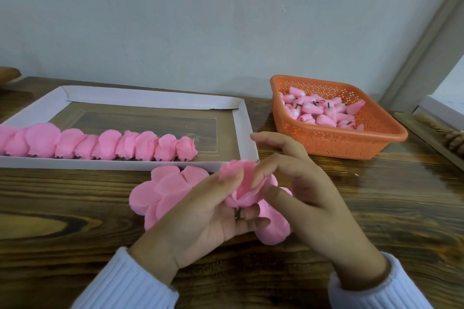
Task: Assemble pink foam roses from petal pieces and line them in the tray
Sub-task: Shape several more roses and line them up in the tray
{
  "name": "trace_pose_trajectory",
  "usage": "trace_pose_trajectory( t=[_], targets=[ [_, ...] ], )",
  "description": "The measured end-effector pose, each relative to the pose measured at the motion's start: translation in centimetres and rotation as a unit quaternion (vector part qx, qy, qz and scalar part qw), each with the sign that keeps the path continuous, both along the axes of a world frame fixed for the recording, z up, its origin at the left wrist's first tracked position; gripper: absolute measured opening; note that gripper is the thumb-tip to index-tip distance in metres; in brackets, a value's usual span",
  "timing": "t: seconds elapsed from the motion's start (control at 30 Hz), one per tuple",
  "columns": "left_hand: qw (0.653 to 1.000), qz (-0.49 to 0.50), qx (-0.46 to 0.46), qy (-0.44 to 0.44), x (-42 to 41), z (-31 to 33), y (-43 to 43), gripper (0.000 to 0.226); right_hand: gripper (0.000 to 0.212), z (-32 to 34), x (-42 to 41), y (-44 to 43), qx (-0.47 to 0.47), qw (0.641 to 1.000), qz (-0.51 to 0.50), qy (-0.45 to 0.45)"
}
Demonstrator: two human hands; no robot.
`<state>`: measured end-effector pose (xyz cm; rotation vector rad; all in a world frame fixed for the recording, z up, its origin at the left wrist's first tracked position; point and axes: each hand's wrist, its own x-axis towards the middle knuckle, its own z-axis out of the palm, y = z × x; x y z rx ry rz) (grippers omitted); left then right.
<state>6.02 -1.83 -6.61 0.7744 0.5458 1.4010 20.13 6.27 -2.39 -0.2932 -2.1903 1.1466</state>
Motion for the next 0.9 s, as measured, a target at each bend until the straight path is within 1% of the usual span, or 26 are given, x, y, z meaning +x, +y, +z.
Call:
trace_pose_trajectory(
  t=[0.1,0.2,0.33,0.53,0.57,0.63,0.67,0.77,0.83,0.9],
  targets=[
    [0.999,0.026,-0.005,0.042,0.2,-0.1,0.2,0.038,0.021,-0.2,-0.1,0.1,0.051,0.998,-0.041,-0.017],
    [0.998,0.026,0.003,0.053,0.3,-0.3,0.2,0.04,0.019,-0.3,-0.1,0.2,0.094,0.994,-0.059,-0.027],
    [1.0,0.024,0.001,0.019,0.3,-0.3,0.3,0.046,0.02,-0.5,-0.2,0.3,0.089,0.994,-0.057,-0.029],
    [0.998,0.055,-0.028,0.031,0.5,0.0,0.2,0.042,0.035,-0.5,-0.2,0.4,0.058,0.998,-0.029,-0.008],
    [0.996,0.067,-0.038,0.036,0.7,0.1,0.2,0.04,0.034,-0.5,-0.2,0.4,0.059,0.998,-0.027,-0.008],
    [0.993,0.098,-0.055,0.046,1.1,0.4,0.2,0.034,0.022,-0.6,-0.1,0.4,0.068,0.997,-0.027,-0.014],
    [0.99,0.115,-0.063,0.051,1.2,0.5,0.1,0.032,0.016,-0.6,-0.1,0.5,0.08,0.996,-0.029,-0.02],
    [0.982,0.15,-0.078,0.089,1.2,0.4,0.1,0.028,0.007,-0.8,-0.1,0.6,0.128,0.99,-0.047,-0.038],
    [0.976,0.163,-0.086,0.115,1.1,0.1,0.2,0.036,0.007,-0.8,-0.2,0.6,0.136,0.987,-0.065,-0.047],
    [0.974,0.171,-0.082,0.12,1.0,0.0,0.2,0.053,0.01,-0.8,-0.3,0.6,0.136,0.986,-0.086,-0.042]
  ],
)
